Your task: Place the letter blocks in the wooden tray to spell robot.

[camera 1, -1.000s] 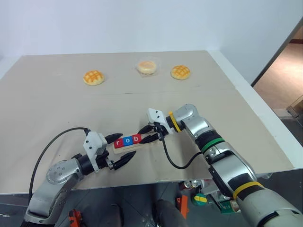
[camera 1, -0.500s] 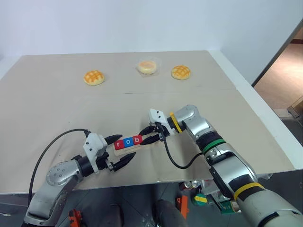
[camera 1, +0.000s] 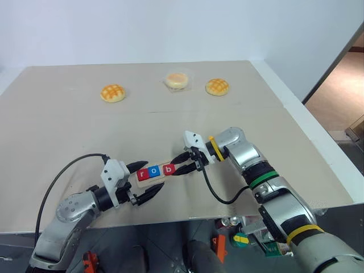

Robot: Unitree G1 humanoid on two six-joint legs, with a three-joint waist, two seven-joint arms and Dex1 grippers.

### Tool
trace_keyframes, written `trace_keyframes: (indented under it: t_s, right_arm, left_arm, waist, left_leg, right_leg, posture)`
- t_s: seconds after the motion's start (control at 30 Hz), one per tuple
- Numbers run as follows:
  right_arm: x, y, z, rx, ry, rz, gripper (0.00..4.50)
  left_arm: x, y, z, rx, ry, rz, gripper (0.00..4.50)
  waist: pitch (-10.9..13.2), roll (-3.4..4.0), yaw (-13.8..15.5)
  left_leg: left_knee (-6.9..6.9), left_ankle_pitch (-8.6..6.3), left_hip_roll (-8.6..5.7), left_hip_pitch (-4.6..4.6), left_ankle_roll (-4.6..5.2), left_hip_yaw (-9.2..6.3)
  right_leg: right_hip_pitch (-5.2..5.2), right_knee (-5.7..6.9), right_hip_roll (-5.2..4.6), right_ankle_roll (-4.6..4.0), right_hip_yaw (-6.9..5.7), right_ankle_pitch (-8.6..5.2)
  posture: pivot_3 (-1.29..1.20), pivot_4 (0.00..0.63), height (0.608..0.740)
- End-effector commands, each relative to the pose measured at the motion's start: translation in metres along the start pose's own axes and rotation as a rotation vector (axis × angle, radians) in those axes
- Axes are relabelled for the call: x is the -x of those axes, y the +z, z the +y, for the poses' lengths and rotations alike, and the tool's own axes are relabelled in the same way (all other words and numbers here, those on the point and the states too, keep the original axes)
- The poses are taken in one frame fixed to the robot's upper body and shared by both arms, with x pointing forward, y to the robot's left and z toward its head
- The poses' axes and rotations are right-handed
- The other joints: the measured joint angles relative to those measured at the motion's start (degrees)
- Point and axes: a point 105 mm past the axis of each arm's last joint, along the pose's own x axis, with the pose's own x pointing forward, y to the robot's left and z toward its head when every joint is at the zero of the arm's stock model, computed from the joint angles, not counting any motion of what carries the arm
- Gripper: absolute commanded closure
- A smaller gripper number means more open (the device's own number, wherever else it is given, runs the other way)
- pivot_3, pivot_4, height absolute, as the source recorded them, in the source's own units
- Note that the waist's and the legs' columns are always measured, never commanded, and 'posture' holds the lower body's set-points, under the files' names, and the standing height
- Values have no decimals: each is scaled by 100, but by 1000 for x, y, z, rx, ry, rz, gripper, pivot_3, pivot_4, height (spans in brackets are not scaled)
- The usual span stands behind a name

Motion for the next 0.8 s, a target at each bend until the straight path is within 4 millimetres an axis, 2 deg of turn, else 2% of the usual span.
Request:
trace_keyframes:
  t_s: [0.03,0.17,0.2,0.27,0.3,0.5,0.6,0.73,0.77,0.8]
  right_arm:
    - [2,24,-6,104,24,-6,1275]
    - [-2,25,-7,116,43,6,1275]
    - [-1,29,-8,104,40,-14,845]
    - [4,36,-9,92,26,-55,720]
    - [7,39,-9,82,21,-73,110]
    - [33,51,-11,8,-92,-196,41]
    - [46,52,-15,-15,-210,-265,41]
    - [52,42,-6,-41,-382,-338,856]
    - [49,36,-1,-50,-396,-327,1385]
    - [46,32,2,-58,-406,-319,1679]
  left_arm:
    - [0,8,-2,-24,-16,-21,0]
    - [1,7,-3,-25,-15,-20,0]
    - [1,7,-3,-25,-13,-20,0]
    - [2,7,-4,-25,-9,-20,0]
    - [2,7,-4,-25,-8,-21,0]
    - [2,13,-6,-12,-32,-43,0]
    - [1,15,-9,-20,-67,-41,0]
    - [1,17,-5,-27,-81,-34,0]
    - [1,17,-5,-22,-90,-34,0]
    - [2,17,-5,-18,-97,-33,0]
  waist:
    - [1,2,-6]
    - [1,2,-8]
    - [1,2,-7]
    - [2,2,-7]
    - [2,2,-7]
    - [4,5,-6]
    - [4,5,-4]
    - [4,5,2]
    - [4,6,4]
    - [5,6,3]
  left_leg:
    - [0,0,0,0,0,1]
    - [0,0,1,0,0,-1]
    - [0,0,1,0,0,-2]
    - [0,0,0,-1,0,-1]
    - [0,0,-1,-3,0,-1]
    - [-1,-1,0,-4,-1,-6]
    - [-1,-1,-1,-7,-2,-8]
    - [-4,-3,-2,-9,-5,-15]
    - [-7,-3,-3,-10,-5,-18]
    - [-7,-5,-4,-11,-8,-19]
  right_leg:
    - [-1,0,0,-1,0,1]
    - [0,0,0,-1,-2,1]
    - [1,0,0,-1,-2,0]
    - [1,0,-1,0,-2,0]
    - [0,0,-2,1,-2,-1]
    - [0,0,-1,-1,-4,-2]
    - [-1,-1,-2,1,-5,-4]
    - [-1,-1,-1,0,-8,-7]
    - [-2,-1,-1,2,-9,-11]
    - [-2,-1,-1,4,-10,-14]
  posture:
    - [0,150,739]
    - [0,150,739]
    - [0,150,739]
    - [0,150,739]
    - [0,150,739]
    - [0,150,739]
    - [0,150,739]
    - [0,150,739]
    - [0,150,739]
    - [0,150,739]
